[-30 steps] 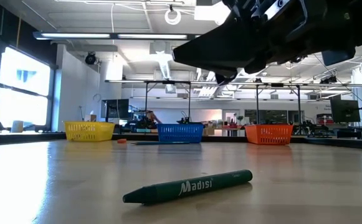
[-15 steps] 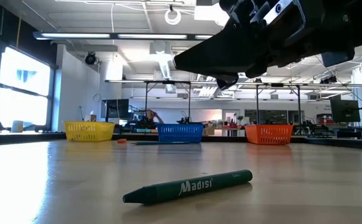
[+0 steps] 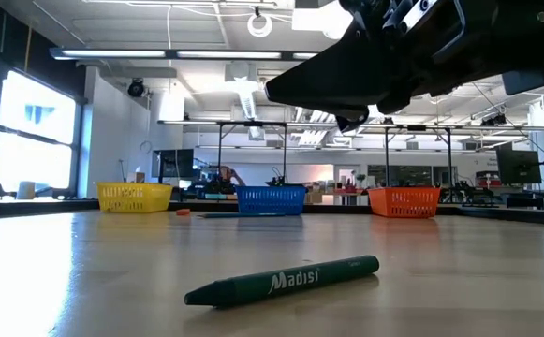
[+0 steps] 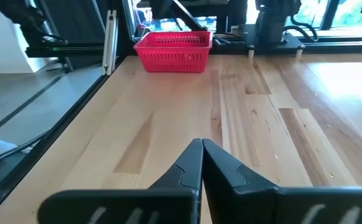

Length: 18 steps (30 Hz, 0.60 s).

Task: Sort crayons/erasers/pens/pencils in bins
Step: Put the pink colored pencil into the yellow bin

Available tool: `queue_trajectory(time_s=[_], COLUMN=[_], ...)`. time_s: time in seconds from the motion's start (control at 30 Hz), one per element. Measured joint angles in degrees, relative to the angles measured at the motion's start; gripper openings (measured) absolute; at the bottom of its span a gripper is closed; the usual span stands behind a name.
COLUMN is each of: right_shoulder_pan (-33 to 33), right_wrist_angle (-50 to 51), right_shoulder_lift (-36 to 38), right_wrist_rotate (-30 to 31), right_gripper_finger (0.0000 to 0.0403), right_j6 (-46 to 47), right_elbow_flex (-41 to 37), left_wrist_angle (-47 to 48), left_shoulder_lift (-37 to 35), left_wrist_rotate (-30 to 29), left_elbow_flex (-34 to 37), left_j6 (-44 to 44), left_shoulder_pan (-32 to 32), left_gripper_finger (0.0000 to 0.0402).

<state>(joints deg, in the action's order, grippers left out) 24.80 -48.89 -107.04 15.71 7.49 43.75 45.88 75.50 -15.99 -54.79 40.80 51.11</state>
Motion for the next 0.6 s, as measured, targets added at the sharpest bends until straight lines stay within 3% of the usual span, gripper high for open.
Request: queue_trajectory(time_s=[0.2,0.4,0.5,0.6], right_shoulder_pan=[0.9,2.0,3.2,4.3], right_wrist_angle=[-0.2,-0.6,0.9,6.1], right_shoulder_lift=[0.0,0.0,0.5,3.2], right_wrist_rotate=[3.0,4.3,7.0,10.1], right_gripper_finger=[0.0,0.0,0.0,0.0], right_j6=[-0.3,0.1,0.4,2.0], right_elbow_flex=[0.0,0.0,0.0,0.0], left_wrist_angle=[-32.1,-74.7,-88.5,-95.7], left_shoulder_lift=[-5.7,-3.6,-1.3,1.3], left_wrist_rotate=[-2.3,4.3,4.1,2.6], left_elbow_flex=[14.0,30.4,35.4,37.5], left_j6=[-17.5,-28.1,-30.6,-32.2], left_shoulder_pan=[-7.9,-18.1,-22.3,-25.9], left_gripper_finger=[0.0006,0.0001,0.0001,0.0001])
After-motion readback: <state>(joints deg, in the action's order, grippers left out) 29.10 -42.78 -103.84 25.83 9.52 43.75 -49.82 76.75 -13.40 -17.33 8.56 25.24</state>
